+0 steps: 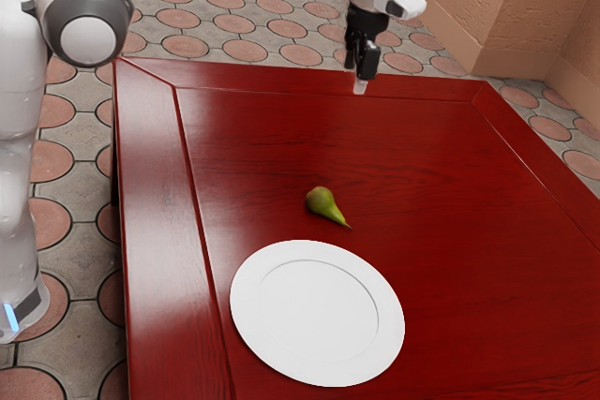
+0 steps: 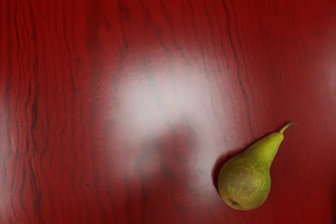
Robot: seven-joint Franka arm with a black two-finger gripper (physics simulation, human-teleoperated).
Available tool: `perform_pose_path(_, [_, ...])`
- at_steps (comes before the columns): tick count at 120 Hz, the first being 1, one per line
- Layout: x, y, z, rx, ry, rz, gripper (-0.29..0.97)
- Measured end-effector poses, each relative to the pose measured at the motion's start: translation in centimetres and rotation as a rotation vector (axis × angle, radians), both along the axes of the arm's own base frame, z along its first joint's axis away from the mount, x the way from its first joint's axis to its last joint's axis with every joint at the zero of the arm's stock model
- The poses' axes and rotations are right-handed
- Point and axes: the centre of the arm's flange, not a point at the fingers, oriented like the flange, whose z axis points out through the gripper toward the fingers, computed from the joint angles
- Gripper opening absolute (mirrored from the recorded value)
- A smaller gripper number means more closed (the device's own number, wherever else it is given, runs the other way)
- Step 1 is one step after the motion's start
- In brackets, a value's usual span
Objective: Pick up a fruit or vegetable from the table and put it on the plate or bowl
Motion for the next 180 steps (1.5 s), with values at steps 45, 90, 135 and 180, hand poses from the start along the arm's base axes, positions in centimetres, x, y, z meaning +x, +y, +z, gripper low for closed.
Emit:
perform_pose_path(45, [0.2,-8.6,0.3,-0.031,-0.011,-0.185,0.68])
perform_pose_path(90, [-3.4,-10.6,0.8,-0.056,0.028,-0.207,0.68])
perform_pose_path(135, [-4.2,-10.4,-6.5,-0.035,0.19,-0.192,0.68])
perform_pose_path(180, [-2.0,-8.1,-9.5,0.042,0.195,-0.142,0.68])
